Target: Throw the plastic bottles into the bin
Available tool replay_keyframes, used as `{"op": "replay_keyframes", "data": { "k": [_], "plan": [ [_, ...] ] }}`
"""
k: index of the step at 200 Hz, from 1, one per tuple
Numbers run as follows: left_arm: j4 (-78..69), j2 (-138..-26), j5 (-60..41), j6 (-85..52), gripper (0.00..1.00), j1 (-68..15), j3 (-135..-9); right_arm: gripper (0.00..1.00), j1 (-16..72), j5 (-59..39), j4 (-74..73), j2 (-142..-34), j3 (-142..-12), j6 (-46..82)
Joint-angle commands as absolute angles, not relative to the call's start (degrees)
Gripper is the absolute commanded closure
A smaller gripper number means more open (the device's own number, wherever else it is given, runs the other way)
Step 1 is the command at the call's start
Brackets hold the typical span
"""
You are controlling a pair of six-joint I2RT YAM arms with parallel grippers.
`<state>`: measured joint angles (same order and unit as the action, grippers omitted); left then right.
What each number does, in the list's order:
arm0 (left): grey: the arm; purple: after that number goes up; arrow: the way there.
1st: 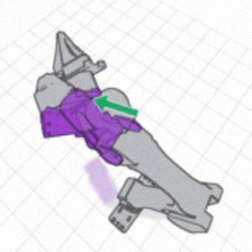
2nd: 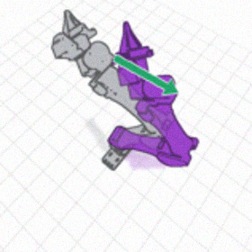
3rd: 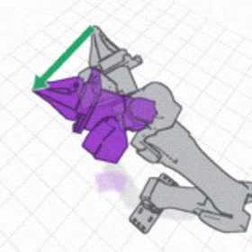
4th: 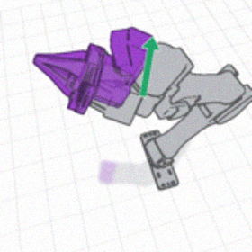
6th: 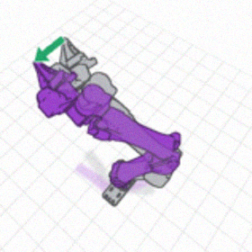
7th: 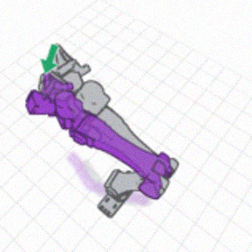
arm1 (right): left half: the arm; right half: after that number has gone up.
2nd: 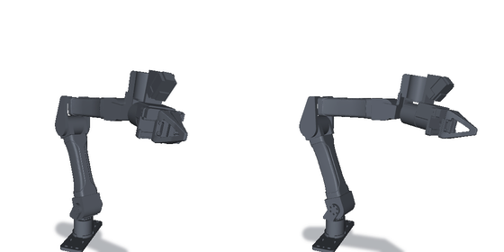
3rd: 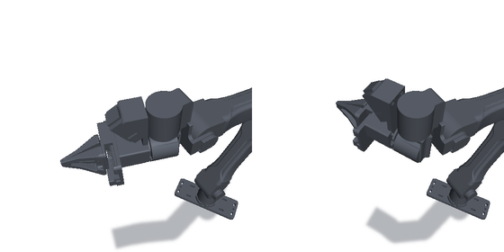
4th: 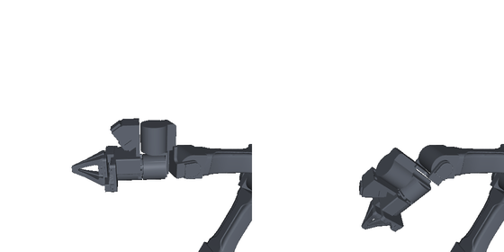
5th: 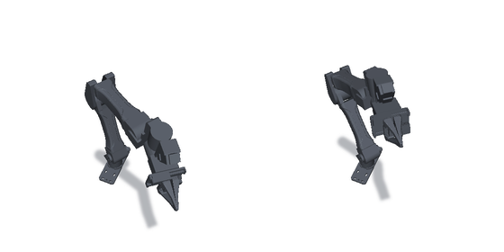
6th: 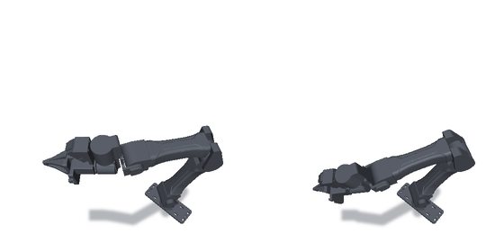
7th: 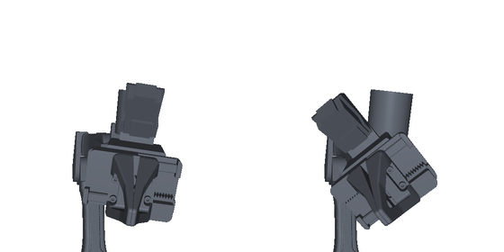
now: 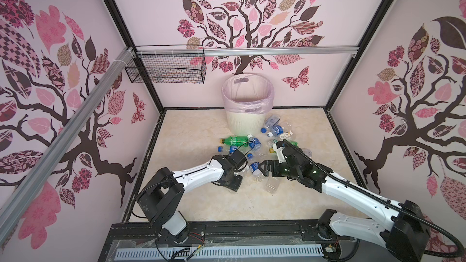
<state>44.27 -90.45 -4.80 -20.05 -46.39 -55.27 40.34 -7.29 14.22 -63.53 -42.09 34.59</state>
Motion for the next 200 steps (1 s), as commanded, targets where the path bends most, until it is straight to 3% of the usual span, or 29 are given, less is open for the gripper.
{"op": "replay_keyframes", "data": {
  "k": [1, 200],
  "plan": [
    [44.33, -88.53, -4.75, -19.95, 0.65, -46.49, -54.57, 0.0, 40.58, -6.8, 14.82, -64.94, -44.29, 34.64],
    [36.58, -74.8, -11.36, -20.5, 0.67, -41.6, -52.25, 0.0, 40.53, -8.17, 13.03, -68.03, -47.15, 34.45]
  ]
}}
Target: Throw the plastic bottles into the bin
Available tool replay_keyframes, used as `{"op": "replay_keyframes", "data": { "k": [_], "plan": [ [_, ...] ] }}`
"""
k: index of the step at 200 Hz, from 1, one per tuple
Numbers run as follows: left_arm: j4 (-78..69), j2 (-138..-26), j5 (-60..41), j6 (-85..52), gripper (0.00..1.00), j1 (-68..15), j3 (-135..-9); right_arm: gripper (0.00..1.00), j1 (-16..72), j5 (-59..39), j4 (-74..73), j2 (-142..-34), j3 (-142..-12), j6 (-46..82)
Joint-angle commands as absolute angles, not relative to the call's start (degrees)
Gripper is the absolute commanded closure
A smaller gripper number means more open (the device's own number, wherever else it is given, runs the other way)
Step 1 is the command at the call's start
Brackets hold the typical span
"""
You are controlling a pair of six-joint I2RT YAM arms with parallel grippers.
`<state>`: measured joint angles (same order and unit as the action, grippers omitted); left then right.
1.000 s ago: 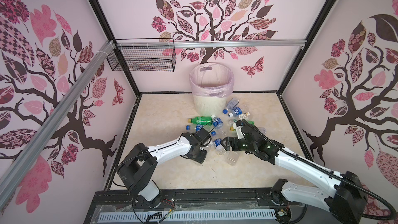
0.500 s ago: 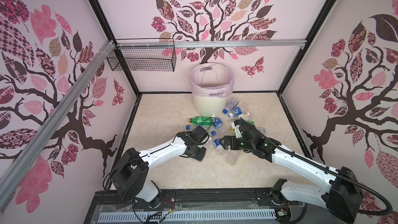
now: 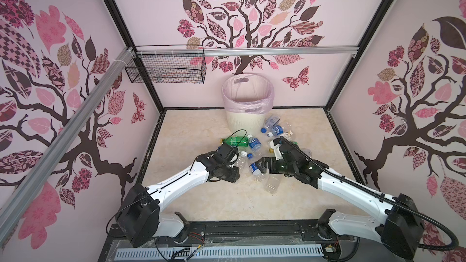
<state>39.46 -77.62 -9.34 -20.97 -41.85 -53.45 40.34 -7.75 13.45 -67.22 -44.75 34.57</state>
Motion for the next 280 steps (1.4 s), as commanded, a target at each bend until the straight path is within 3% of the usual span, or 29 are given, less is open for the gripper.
{"op": "replay_keyframes", "data": {
  "k": [1, 105, 206, 237, 280],
  "plan": [
    [36.53, -74.76, -11.44, -20.49, 0.67, -41.63, -52.23, 0.0, 40.52, -8.17, 13.06, -68.03, -47.17, 34.45],
    [28.06, -71.36, -15.13, -22.13, 0.67, -41.18, -54.97, 0.01, 40.52, -10.17, 13.44, -69.94, -53.76, 34.66],
    [26.63, -70.0, -17.93, -22.9, 0.66, -43.85, -56.17, 0.0, 40.48, -15.29, 4.86, -76.39, -56.47, 39.66],
    [26.3, -69.37, -17.41, -23.14, 0.66, -44.12, -55.75, 0.04, 40.44, -16.13, 2.65, -77.52, -55.94, 40.85],
    [25.68, -68.87, -17.49, -23.38, 0.65, -44.12, -55.49, 0.19, 40.46, -15.99, 1.51, -77.78, -55.29, 41.22]
  ]
}}
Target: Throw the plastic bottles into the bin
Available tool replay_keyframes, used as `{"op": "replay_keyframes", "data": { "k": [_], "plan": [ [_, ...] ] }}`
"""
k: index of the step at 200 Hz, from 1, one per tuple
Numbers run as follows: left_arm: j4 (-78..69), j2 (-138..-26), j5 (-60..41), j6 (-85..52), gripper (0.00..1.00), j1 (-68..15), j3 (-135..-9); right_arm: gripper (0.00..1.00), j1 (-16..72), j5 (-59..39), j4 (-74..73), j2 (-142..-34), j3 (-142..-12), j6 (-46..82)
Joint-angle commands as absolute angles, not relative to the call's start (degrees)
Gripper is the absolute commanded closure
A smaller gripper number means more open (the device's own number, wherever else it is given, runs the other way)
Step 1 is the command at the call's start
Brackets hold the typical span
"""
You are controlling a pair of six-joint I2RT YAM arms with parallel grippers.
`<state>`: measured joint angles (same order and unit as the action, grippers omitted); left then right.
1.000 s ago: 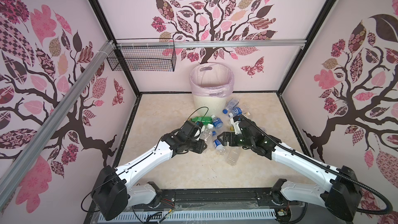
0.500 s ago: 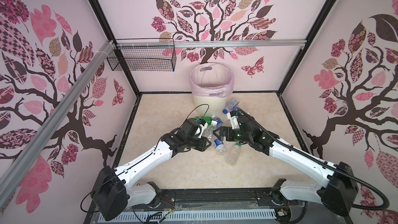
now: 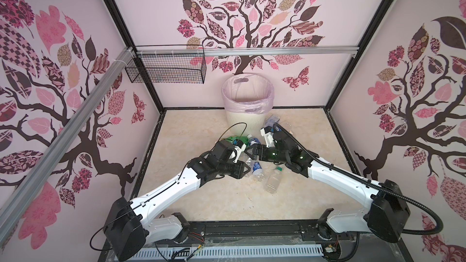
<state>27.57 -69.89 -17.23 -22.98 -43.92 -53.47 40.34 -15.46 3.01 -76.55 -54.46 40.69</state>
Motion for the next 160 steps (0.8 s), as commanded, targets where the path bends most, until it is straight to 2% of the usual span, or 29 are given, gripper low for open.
{"op": "replay_keyframes", "data": {
  "k": [1, 40, 82, 111, 160],
  "plan": [
    [25.67, -68.89, -17.49, -23.42, 0.65, -44.12, -55.48, 0.2, 40.45, -16.0, 1.46, -77.78, -55.24, 41.22],
    [25.15, -68.63, -17.84, -23.85, 0.6, -44.47, -55.35, 0.38, 40.5, -15.81, 0.08, -77.95, -54.14, 41.4],
    [25.31, -68.34, -17.37, -23.99, 0.52, -44.49, -54.71, 0.49, 40.52, -14.89, -0.05, -77.74, -53.84, 41.23],
    [25.92, -68.11, -16.3, -23.8, 0.45, -44.55, -54.65, 0.55, 40.39, -14.0, 0.55, -77.26, -53.7, 40.83],
    [28.05, -67.8, -12.73, -23.77, 0.24, -44.47, -55.24, 0.58, 39.11, -12.66, 2.56, -76.79, -55.42, 38.39]
  ]
}}
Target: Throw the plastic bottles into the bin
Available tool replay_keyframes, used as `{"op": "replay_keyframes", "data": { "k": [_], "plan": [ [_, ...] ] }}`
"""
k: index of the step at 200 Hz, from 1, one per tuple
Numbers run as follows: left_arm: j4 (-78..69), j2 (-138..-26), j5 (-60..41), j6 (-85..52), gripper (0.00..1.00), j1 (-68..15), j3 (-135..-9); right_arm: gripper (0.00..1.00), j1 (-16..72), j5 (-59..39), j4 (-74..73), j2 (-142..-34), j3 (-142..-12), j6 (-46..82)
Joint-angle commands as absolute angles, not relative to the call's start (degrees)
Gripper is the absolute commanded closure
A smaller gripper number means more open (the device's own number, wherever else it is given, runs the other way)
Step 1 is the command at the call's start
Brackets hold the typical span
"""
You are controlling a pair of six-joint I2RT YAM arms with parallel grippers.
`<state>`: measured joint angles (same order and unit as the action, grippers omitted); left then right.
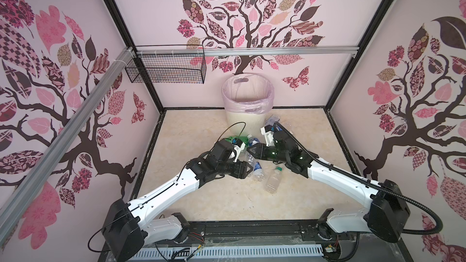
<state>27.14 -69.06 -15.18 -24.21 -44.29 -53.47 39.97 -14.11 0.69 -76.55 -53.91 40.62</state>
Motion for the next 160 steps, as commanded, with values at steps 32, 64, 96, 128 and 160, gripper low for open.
{"op": "replay_keyframes", "data": {
  "k": [32, 64, 96, 128, 160],
  "plan": [
    [29.92, -65.87, -9.93, -23.14, 0.09, -44.23, -55.79, 0.59, 36.27, -13.53, 4.14, -77.49, -57.57, 36.77],
    [31.44, -64.77, -9.42, -22.26, 0.03, -42.95, -56.77, 0.61, 34.58, -12.51, 6.94, -78.21, -60.67, 34.11],
    [32.75, -65.0, -9.49, -21.06, 0.03, -42.1, -58.28, 0.61, 34.13, -10.62, 9.57, -79.48, -64.37, 31.34],
    [34.71, -65.24, -9.02, -19.49, 0.03, -41.85, -60.86, 0.62, 33.96, -9.12, 12.42, -81.17, -69.67, 28.73],
    [37.54, -65.38, -7.71, -17.06, 0.03, -41.5, -66.09, 0.62, 33.54, -6.92, 16.31, -83.05, -78.24, 25.4]
  ]
}}
